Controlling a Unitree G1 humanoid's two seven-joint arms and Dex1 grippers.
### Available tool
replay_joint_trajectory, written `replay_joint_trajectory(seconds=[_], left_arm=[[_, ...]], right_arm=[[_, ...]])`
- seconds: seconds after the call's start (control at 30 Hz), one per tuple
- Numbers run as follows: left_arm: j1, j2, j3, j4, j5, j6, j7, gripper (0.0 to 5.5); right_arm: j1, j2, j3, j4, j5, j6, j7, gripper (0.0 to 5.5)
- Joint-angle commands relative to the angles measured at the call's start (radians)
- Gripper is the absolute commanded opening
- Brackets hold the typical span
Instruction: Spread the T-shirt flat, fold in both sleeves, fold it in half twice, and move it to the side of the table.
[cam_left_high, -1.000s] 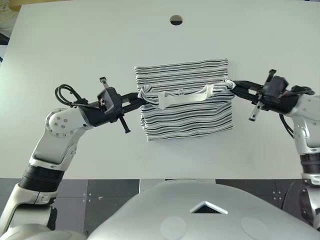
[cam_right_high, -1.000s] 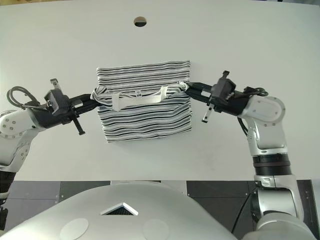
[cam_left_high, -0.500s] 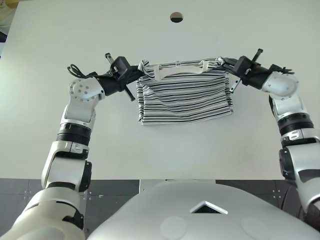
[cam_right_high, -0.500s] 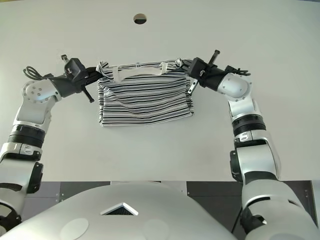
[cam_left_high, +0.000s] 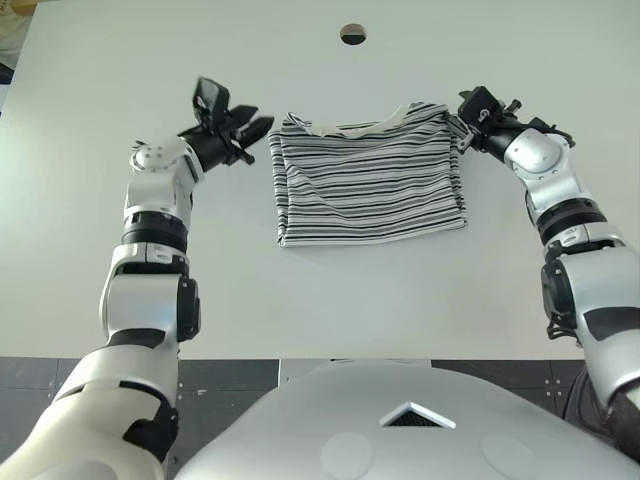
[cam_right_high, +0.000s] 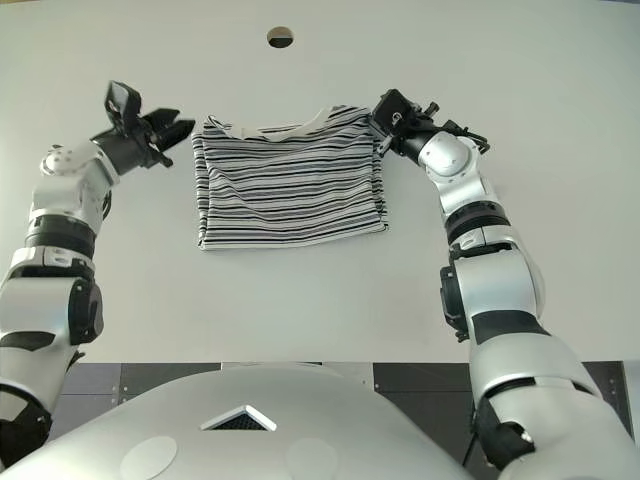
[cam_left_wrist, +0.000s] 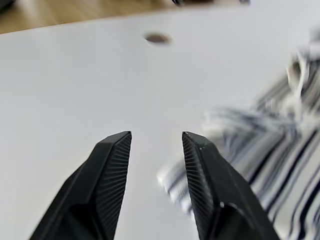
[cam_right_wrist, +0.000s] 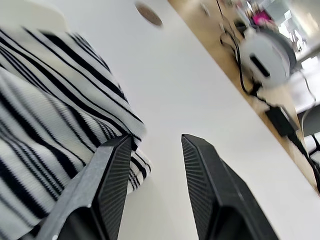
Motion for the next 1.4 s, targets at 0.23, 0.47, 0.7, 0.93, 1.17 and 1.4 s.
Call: replay_joint_trajectory(seconds=[0.23, 0.47, 0.7, 0.93, 1.17, 1.4], left_arm=[[0.310, -0.006, -0.031, -0.776, -0.117, 0.079, -0.104, 1.88], [0.630, 0.165, -0.279, -1.079, 0.262, -0.224, -0.154, 1.88], [0.553, 0.223, -0.446, -0.955, 0.718, -0.466, 0.003, 1.88], [0.193, 0.320, -0.688, -0.615, 1.381, -0.710, 0.444, 1.88], [-0.028, 0.351, -0.943, -0.405, 1.828, -0.660, 0.930, 1.88], [0.041, 0.461, -0.822, -0.432, 1.626, -0.694, 1.160, 1.88]], right_arm=[[0.039, -0.069, 0.053, -0.233, -0.063, -0.370, -0.009, 1.82], [0.075, -0.170, 0.177, -0.392, -0.238, -0.463, 0.043, 1.82], [0.118, -0.251, 0.366, -0.388, -0.329, -0.427, 0.380, 1.82], [0.319, -0.458, 0.507, -1.019, 0.121, -0.035, 1.089, 1.82], [0.363, -0.269, 0.474, -1.276, 0.378, 0.322, 1.008, 1.82], [0.380, -0.279, 0.208, -1.287, 0.512, 0.389, 0.919, 1.82]])
